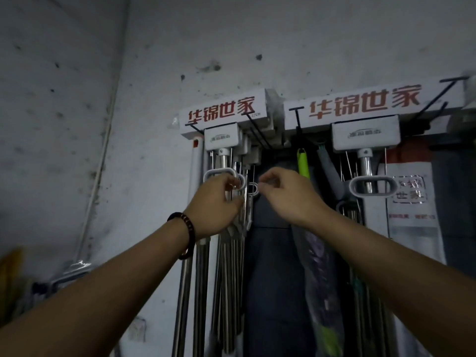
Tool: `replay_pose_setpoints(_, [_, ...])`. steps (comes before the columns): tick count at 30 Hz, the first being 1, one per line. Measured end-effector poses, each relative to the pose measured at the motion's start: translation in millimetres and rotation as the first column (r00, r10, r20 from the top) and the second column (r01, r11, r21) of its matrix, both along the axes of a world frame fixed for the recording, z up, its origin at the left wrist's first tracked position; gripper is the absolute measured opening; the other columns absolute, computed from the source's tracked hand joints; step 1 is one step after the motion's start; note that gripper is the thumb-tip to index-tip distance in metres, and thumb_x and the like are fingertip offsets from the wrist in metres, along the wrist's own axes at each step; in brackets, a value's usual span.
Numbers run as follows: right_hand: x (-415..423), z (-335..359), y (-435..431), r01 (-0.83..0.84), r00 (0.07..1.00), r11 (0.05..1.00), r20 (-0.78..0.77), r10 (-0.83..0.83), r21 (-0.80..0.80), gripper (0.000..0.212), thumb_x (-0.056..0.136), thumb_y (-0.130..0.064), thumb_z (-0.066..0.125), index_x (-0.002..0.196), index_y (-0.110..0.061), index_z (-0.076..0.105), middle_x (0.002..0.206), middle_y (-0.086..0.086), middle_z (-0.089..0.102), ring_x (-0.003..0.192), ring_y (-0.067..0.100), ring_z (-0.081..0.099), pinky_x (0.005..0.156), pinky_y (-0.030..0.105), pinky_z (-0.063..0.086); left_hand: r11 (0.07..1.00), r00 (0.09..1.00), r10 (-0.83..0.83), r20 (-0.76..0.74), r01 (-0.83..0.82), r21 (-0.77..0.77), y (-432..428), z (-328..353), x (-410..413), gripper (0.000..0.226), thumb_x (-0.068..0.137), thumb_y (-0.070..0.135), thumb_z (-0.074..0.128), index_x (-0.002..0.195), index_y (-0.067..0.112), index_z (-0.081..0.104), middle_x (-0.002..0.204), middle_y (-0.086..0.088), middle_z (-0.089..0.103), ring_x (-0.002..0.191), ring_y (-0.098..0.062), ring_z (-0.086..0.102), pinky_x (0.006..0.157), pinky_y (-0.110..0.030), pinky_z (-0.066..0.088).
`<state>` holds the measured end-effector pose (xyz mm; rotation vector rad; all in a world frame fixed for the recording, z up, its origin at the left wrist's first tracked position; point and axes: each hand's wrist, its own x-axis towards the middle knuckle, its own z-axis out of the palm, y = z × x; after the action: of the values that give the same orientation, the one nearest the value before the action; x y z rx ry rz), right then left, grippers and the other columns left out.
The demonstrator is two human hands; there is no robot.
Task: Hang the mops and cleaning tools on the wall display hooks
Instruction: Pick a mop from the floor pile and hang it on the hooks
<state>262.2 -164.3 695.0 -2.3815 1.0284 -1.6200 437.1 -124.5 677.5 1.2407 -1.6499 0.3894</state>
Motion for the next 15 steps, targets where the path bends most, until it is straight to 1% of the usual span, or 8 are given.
replay_pose_setpoints(2, [19.0, 8.3, -4.5, -0.098, 0.992, 0.995, 0.086, 0.094, 0.036, 0.028, 0.08, -0.053, 0.058, 0.097, -0.038, 0.072, 0.103, -0.006, 0.077, 0.102, 0.02, 0.073, 0.091, 0.049, 0.06, 0.999, 1.0, -0.02, 0.024, 0.021, -0.029, -2.3, 10.8, 18.2, 0.032, 0.097, 0.028, 0.066, 0.128, 0.019, 0.062, 0.125, 0.01, 0.062, 0.106, -0.006, 0.062, 0.095, -0.024, 0.049])
replay_pose_setpoints(4, [38.1, 17.1, -9.3, -0.142, 0.983, 0.99, 0.123, 0.139, 0.019, 0.023, 0.081, -0.051, 0.056, 0.097, -0.042, 0.07, 0.106, -0.007, 0.076, 0.103, 0.018, 0.073, 0.094, 0.053, 0.06, 0.999, 0.998, -0.025, 0.056, 0.027, -0.042, -5.2, 23.0, 37.6, 0.039, 0.097, 0.031, 0.065, 0.134, 0.019, 0.059, 0.134, 0.003, 0.061, 0.119, -0.015, 0.059, 0.097, -0.026, 0.046])
replay_pose_setpoints(6, [58.4, 27.8, -8.6, -0.158, 0.976, 0.987, 0.15, 0.156, 0.003, 0.021, 0.088, -0.043, 0.058, 0.105, -0.038, 0.07, 0.109, -0.006, 0.074, 0.105, 0.018, 0.071, 0.096, 0.054, 0.06, 0.998, 0.996, -0.04, 0.083, 0.045, -0.051, -8.0, 36.6, 57.6, 0.043, 0.096, 0.029, 0.065, 0.137, 0.019, 0.056, 0.136, -0.001, 0.057, 0.122, -0.019, 0.057, 0.096, -0.026, 0.045])
replay_pose_setpoints(8, [79.5, 38.2, -3.6, -0.125, 0.979, 0.992, 0.16, 0.127, -0.023, 0.028, 0.095, -0.034, 0.058, 0.12, -0.029, 0.068, 0.115, -0.003, 0.072, 0.108, 0.017, 0.07, 0.098, 0.052, 0.059, 0.996, 0.991, -0.056, 0.119, 0.064, -0.069, -13.5, 47.9, 78.2, 0.047, 0.094, 0.03, 0.067, 0.138, 0.021, 0.054, 0.135, -0.004, 0.055, 0.123, -0.02, 0.055, 0.099, -0.029, 0.045])
replay_pose_setpoints(10, [94.6, 49.2, 2.2, -0.024, 0.994, 0.997, 0.103, 0.031, -0.074, 0.034, 0.101, -0.025, 0.057, 0.134, -0.021, 0.063, 0.126, -0.002, 0.069, 0.114, 0.016, 0.066, 0.102, 0.038, 0.054, 0.993, 0.985, -0.051, 0.164, 0.068, -0.101, -20.6, 58.7, 95.5, 0.052, 0.09, 0.034, 0.068, 0.138, 0.022, 0.053, 0.133, -0.004, 0.054, 0.123, -0.022, 0.053, 0.104, -0.035, 0.048])
replay_pose_setpoints(12, [104.9, 61.1, 6.1, 0.139, 0.99, 0.976, 0.002, -0.14, -0.167, 0.04, 0.104, -0.019, 0.056, 0.144, -0.014, 0.057, 0.136, 0.003, 0.063, 0.122, 0.018, 0.061, 0.101, 0.028, 0.047, 0.989, 0.978, -0.035, 0.205, 0.064, -0.136, -27.3, 69.7, 108.2, 0.055, 0.089, 0.032, 0.068, 0.14, 0.022, 0.051, 0.137, -0.005, 0.05, 0.127, -0.024, 0.049, 0.108, -0.04, 0.048])
replay_pose_setpoints(14, [113.2, 74.1, 6.7, 0.292, 0.938, 0.909, -0.095, -0.332, -0.297, 0.046, 0.103, -0.02, 0.058, 0.147, -0.011, 0.052, 0.141, 0.01, 0.057, 0.127, 0.024, 0.057, 0.103, 0.031, 0.046, 0.987, 0.967, -0.001, 0.253, 0.041, -0.155, -33.1, 81.7, 118.0, 0.061, 0.089, 0.031, 0.068, 0.146, 0.021, 0.046, 0.15, -0.008, 0.039, 0.138, -0.027, 0.039, 0.115, -0.04, 0.042])
replay_pose_setpoints(15, [116.7, 81.1, 4.9, 0.362, 0.892, 0.862, -0.138, -0.431, -0.354, 0.05, 0.102, -0.023, 0.058, 0.149, -0.011, 0.049, 0.145, 0.012, 0.052, 0.13, 0.027, 0.053, 0.108, 0.037, 0.047, 0.985, 0.96, 0.027, 0.278, 0.022, -0.173, -35.8, 88.6, 121.9, 0.065, 0.089, 0.033, 0.068, 0.148, 0.021, 0.044, 0.158, -0.009, 0.03, 0.145, -0.029, 0.031, 0.118, -0.041, 0.037])
